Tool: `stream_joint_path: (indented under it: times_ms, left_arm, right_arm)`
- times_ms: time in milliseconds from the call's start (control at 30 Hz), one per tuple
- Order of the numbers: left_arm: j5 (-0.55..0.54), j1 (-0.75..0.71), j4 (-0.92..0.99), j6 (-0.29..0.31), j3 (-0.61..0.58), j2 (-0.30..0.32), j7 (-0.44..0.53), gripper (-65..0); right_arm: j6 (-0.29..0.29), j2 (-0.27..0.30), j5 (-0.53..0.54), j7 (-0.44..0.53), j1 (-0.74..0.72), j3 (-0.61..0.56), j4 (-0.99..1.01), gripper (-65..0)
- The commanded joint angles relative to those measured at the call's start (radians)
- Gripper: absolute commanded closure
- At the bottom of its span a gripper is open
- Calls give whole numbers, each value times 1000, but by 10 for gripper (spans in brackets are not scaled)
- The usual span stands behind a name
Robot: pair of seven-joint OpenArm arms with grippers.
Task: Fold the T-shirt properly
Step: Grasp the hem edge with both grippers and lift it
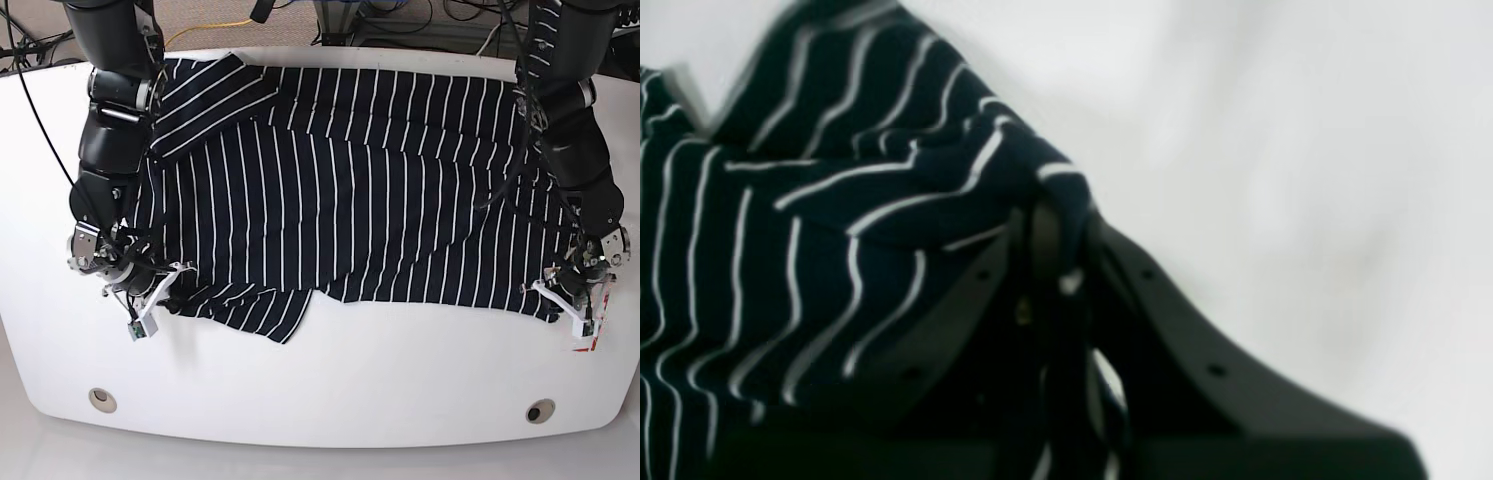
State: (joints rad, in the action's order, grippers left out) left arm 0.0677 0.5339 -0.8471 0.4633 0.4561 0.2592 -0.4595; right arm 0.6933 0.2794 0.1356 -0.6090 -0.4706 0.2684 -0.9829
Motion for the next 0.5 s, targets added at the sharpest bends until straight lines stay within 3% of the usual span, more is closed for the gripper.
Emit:
stream_joint_path:
  times_ms: [0, 267, 467]
  left_arm:
    - [-13, 2, -107, 16, -1, -2, -25, -42]
    - [-13, -71, -312, 111, 2, -33, -138, -42]
    - [-15, -168, -513, 119, 2, -39, -201, -42]
  right_arm:
    - [5, 14, 9, 8, -1, 4, -106, 0]
    - [5, 13, 12, -90, 80, 12, -284, 0]
    - [5, 10, 12, -150, 155, 59, -462, 0]
